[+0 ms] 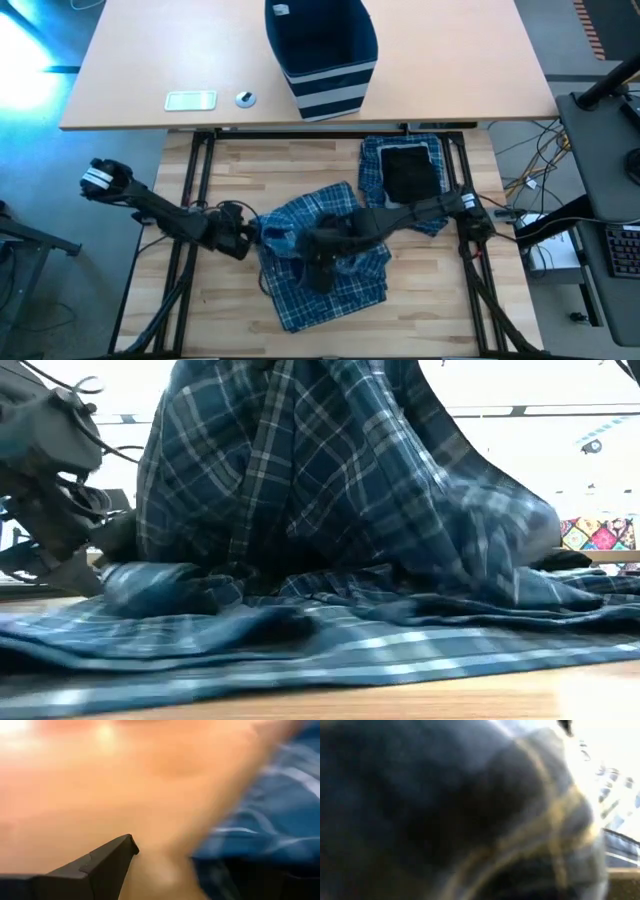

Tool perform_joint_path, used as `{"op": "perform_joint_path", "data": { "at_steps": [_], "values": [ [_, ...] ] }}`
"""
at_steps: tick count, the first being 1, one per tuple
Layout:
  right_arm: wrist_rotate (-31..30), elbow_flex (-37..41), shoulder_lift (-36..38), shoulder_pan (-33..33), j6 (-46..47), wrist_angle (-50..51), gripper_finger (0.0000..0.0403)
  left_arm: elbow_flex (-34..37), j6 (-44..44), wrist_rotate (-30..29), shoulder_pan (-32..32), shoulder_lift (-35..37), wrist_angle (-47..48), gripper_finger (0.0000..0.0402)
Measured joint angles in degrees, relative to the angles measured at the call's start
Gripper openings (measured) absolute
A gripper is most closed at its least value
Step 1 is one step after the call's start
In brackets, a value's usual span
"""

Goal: Fold Laundry from Bin
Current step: Fold the blue patterned long sleeve

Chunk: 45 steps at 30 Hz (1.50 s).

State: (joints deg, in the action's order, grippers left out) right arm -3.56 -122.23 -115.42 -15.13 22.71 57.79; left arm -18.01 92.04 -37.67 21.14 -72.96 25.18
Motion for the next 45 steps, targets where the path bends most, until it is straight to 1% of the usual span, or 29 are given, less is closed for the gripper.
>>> {"op": "perform_joint_path", "data": {
  "at_steps": [4, 8, 10, 12, 14, 15, 17, 20, 23, 25, 28, 31, 34, 40, 43, 45],
  "values": [
    [0.01, 4.09, -0.11, -3.50, 0.47, -3.94, 0.0009, -0.80, -1.50, -1.47, -2.11, -4.33, 1.33, 0.0295],
    [-0.83, 7.62, -0.20, -6.10, 3.60, -7.35, 0.0009, -2.40, -6.82, -1.75, -2.18, -8.07, 1.85, 0.0295],
    [-2.44, 8.82, -0.20, -6.77, 5.37, -7.52, 0.0009, -3.87, -10.86, -1.33, -2.17, -8.82, 3.26, 0.0295],
    [-3.48, 9.34, -0.20, -6.93, 7.12, -6.90, 0.0009, -5.82, -16.31, 0.29, -1.59, -8.12, 6.73, 0.0295],
    [-3.70, 9.39, -0.20, -6.93, 7.32, -6.98, 0.0009, -7.88, -20.36, 4.13, -0.34, -6.04, 12.41, 0.0295],
    [-3.92, 9.39, -0.20, -6.91, 7.30, -7.05, 0.0009, -8.55, -21.73, 5.62, 0.38, -4.62, 15.07, 0.0295],
    [-4.88, 9.39, -0.20, -6.68, 6.94, -6.60, 0.0009, -8.56, -22.73, 6.78, 2.51, -1.26, 19.13, 0.0295],
    [-6.40, 9.39, -0.20, -6.31, 6.27, -3.95, 0.0009, -7.04, -19.91, 6.93, 8.49, 4.31, 20.64, 0.0295],
    [-6.96, 9.39, -0.20, -5.85, 6.25, -0.95, 0.0009, -6.22, -14.83, 5.70, 17.12, 8.67, 20.19, 0.0295],
    [-6.96, 9.41, -0.20, -5.60, 6.26, 0.48, 0.0009, -6.35, -11.54, 5.47, 22.85, 10.22, 19.92, 0.0295],
    [-6.99, 9.41, -0.20, -5.49, 6.45, 0.37, 0.0009, -7.38, -5.52, 5.11, 30.67, 10.42, 18.78, 0.0295],
    [-6.98, 9.41, -0.20, -5.55, 7.31, -0.60, 0.0009, -7.96, 0.26, 2.66, 36.19, 7.36, 14.53, 0.0295],
    [-6.99, 9.41, -0.20, -5.75, 7.82, -3.83, 0.0009, -8.18, 0.74, 0.78, 37.32, 2.29, 6.94, 0.0291],
    [-6.97, 9.43, -0.22, -5.99, 9.73, -15.26, 0.0009, -7.09, 5.98, -0.55, 33.94, -7.50, 5.03, 0.0269],
    [-6.92, 9.46, -1.62, -6.66, 9.82, -22.18, 0.0009, -5.92, 5.86, -0.95, 32.75, -9.77, 2.54, 0.0259],
    [-5.43, 9.46, -3.72, -7.25, 9.97, -26.46, 0.0009, -5.91, 6.78, -1.53, 32.70, -10.50, 2.55, 0.0254]
  ]
}}
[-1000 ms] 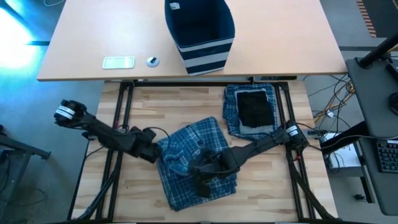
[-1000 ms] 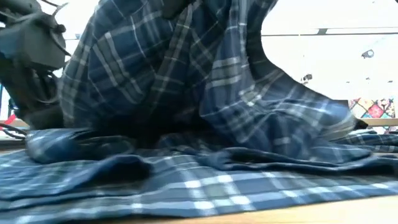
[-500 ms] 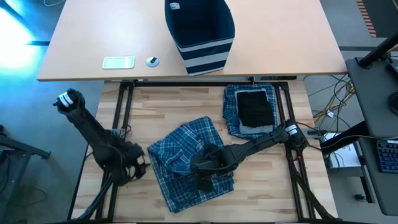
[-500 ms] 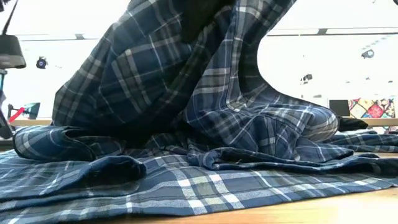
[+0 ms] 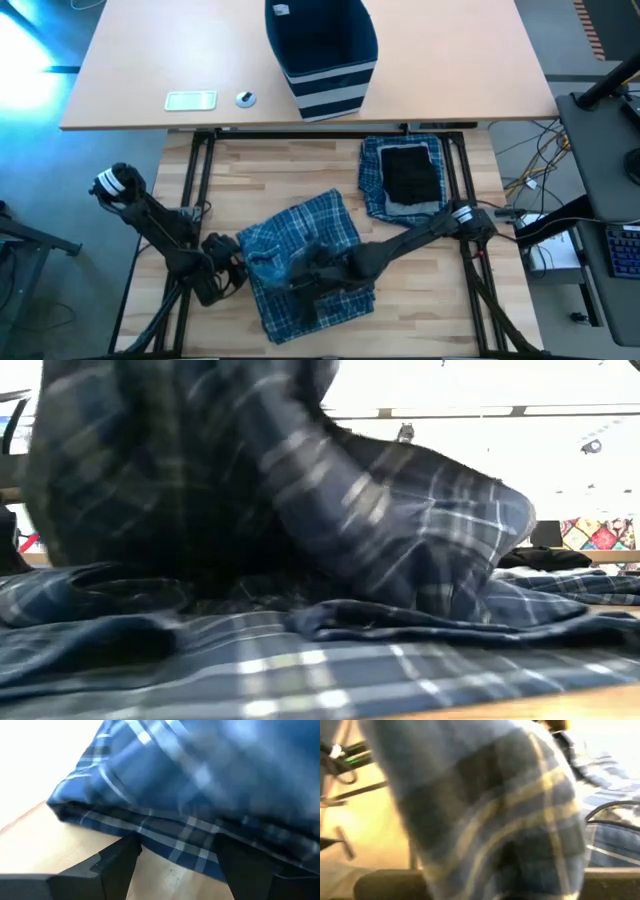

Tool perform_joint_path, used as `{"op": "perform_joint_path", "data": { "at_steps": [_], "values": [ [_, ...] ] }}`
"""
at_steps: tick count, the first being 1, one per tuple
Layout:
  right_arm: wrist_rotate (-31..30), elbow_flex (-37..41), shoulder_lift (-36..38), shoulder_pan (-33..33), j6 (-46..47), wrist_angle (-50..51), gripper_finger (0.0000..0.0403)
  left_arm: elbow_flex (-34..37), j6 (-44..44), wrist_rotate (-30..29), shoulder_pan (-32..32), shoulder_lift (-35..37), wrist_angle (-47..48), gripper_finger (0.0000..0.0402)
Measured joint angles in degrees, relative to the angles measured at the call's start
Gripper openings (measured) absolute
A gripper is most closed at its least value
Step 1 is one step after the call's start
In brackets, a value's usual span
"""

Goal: Fold Laundry from Bin
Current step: Fold the blue patterned long sleeve

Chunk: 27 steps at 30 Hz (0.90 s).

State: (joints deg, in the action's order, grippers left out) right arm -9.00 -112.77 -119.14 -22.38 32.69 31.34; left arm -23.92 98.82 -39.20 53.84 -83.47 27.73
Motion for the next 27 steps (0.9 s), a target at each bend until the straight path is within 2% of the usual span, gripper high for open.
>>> {"op": "perform_joint_path", "data": {
  "at_steps": [3, 9, 14, 18, 21, 24, 27],
  "values": [
    [1.93, -0.03, -3.97, -1.51, 2.19, -3.69, 0.0009, 0.08, 2.86, 0.53, -0.11, 0.59, 1.02, 0.0247],
    [1.74, -2.96, -11.11, -3.79, 7.20, -10.20, 0.0009, 0.21, 3.75, 1.18, -0.43, 1.30, 1.09, 0.0241],
    [1.76, -8.75, -18.67, -3.73, 8.03, -17.88, 0.0009, 0.19, 4.51, 1.19, -0.87, 1.30, 0.88, 0.0240],
    [2.76, -15.85, -26.19, -3.88, 8.21, -18.68, 0.0015, 0.19, 5.47, 1.29, -1.48, 1.30, 0.95, 0.0240],
    [6.64, -22.18, -31.32, -3.60, 8.54, -18.87, 0.0045, 0.15, 5.65, 1.72, -2.05, 1.40, 1.45, 0.0240],
    [8.83, -20.62, -32.17, -3.22, 11.14, -25.53, 0.0099, 0.08, 5.05, 3.67, -2.79, 2.62, 2.33, 0.0240],
    [7.99, -21.06, -32.17, -3.11, 12.74, -25.56, 0.0163, -0.10, 4.08, 7.39, -3.05, 6.15, 5.54, 0.0240]
  ]
}}
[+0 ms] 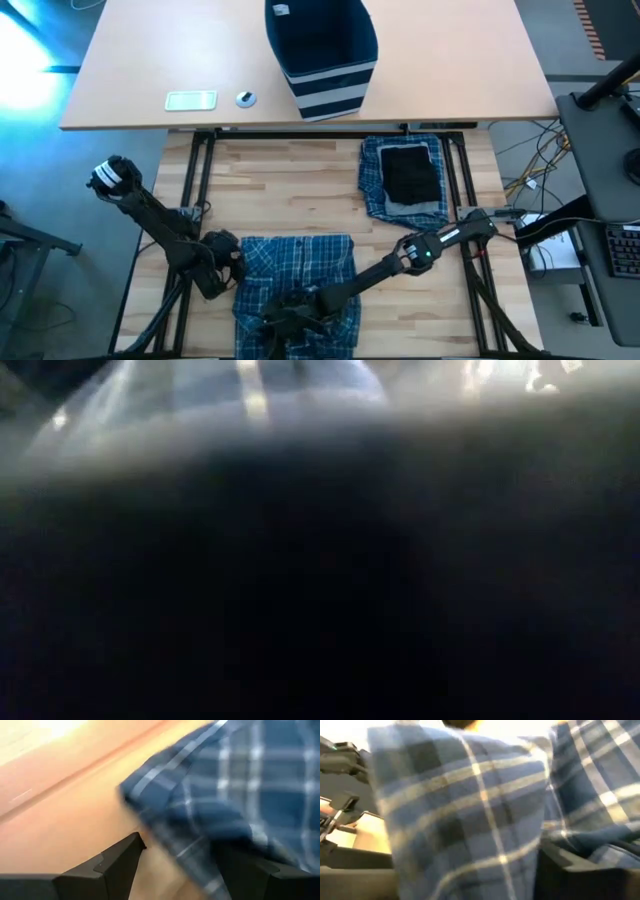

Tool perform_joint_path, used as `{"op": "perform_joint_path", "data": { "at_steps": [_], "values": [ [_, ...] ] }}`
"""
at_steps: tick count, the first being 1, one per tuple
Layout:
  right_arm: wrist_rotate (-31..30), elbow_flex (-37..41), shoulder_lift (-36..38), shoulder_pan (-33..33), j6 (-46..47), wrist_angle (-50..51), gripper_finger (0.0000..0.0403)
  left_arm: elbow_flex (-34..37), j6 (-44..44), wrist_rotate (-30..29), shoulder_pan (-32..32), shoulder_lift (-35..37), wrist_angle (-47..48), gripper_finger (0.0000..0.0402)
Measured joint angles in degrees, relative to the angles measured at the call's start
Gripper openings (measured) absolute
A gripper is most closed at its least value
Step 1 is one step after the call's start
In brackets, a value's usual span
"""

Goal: Fold Laundry from Bin
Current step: Fold the blue patterned long sleeve

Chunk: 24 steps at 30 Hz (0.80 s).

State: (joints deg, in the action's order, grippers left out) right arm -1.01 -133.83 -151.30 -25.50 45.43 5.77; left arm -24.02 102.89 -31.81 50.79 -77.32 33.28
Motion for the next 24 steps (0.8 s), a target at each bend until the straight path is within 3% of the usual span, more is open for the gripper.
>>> {"op": "perform_joint_path", "data": {
  "at_steps": [5, 9, 13, 16, 19, 22, 24],
  "values": [
    [-0.51, -1.02, 2.19, -0.37, -2.60, -1.15, 0.0251, -2.27, -1.76, 11.69, -0.20, 8.85, 13.94, 0.0240],
    [-0.47, -1.08, 7.41, -1.55, -5.74, 0.44, 0.0295, -5.69, -9.24, 19.11, 0.27, 14.60, 16.72, 0.0240],
    [-3.66, -1.13, 12.45, -2.92, -6.88, 9.83, 0.0313, -12.96, -12.99, 17.27, 1.99, 15.79, 13.60, 0.0240],
    [-13.84, -1.00, 15.82, -4.48, -6.03, 23.59, 0.0312, -19.09, -16.51, 10.05, 3.20, 12.24, 8.79, 0.0240],
    [-23.09, -0.99, 19.34, -5.98, -0.01, 37.76, 0.0306, -24.24, -19.06, 7.37, 3.28, 5.73, 6.74, 0.0240],
    [-27.20, -1.07, 21.76, -7.42, 8.79, 51.94, 0.0304, -27.14, -19.90, 9.01, 3.26, -2.95, 5.90, 0.0240],
    [-26.69, -1.11, 21.89, -8.05, 15.14, 61.49, 0.0304, -27.37, -20.19, 12.90, 3.28, -8.22, 5.65, 0.0240]
  ]
}}
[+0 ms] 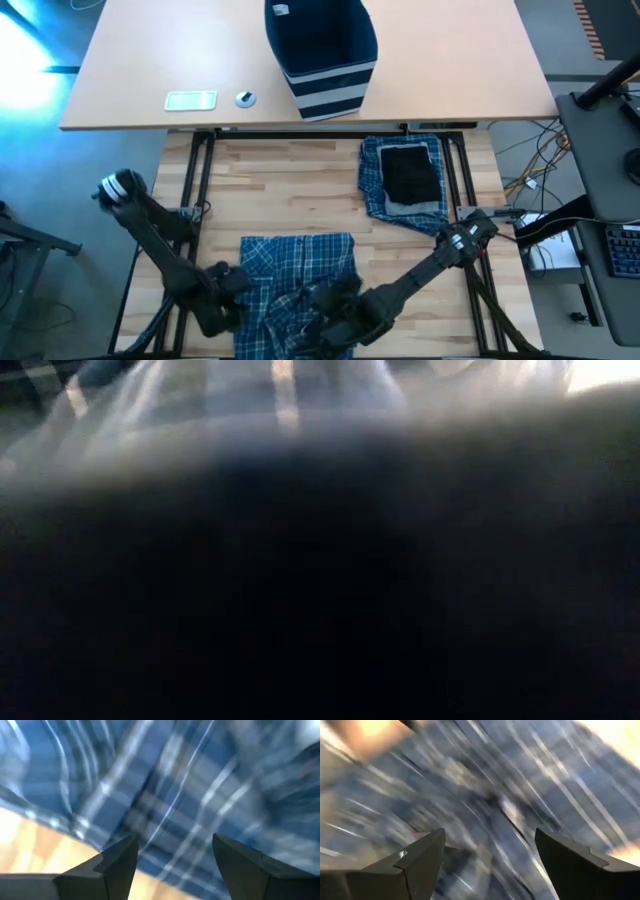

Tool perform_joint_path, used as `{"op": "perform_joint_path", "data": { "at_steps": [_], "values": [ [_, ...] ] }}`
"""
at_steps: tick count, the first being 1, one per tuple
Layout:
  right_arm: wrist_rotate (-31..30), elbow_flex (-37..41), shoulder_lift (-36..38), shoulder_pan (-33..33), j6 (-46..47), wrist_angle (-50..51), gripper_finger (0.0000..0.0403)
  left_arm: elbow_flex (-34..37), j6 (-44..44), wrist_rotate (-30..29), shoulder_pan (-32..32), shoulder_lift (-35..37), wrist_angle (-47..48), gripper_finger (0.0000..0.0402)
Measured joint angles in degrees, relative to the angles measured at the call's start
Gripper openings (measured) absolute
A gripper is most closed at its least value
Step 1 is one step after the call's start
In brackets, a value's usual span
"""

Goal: Fold Laundry from Bin
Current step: Fold the blue patterned long sleeve

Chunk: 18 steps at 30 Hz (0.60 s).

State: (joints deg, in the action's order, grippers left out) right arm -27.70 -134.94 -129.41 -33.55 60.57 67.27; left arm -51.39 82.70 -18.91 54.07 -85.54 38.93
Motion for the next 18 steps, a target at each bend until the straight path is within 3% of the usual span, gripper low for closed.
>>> {"op": "perform_joint_path", "data": {
  "at_steps": [4, 7, 10, 14, 18],
  "values": [
    [5.64, 0.66, -1.16, -0.01, 5.30, 10.00, 0.0303, 2.94, -1.12, 6.76, -0.50, -7.62, -6.18, 0.0239],
    [7.67, 2.24, -1.45, 1.51, 5.74, 10.62, 0.0303, 5.28, -2.42, 7.12, -1.76, -9.27, -13.83, 0.0234],
    [10.51, 6.44, -1.53, 5.18, 3.78, 7.95, 0.0303, 7.27, -3.16, 8.06, -4.28, -8.94, -17.84, 0.0232],
    [14.70, 13.44, -1.69, 11.44, -3.57, 1.37, 0.0303, 9.30, -8.09, 9.14, -9.52, -6.81, -17.80, 0.0232],
    [15.81, 18.69, -1.67, 19.36, -11.41, 0.87, 0.0303, 12.88, -11.46, 7.66, -16.51, -2.60, -16.68, 0.0232]
  ]
}}
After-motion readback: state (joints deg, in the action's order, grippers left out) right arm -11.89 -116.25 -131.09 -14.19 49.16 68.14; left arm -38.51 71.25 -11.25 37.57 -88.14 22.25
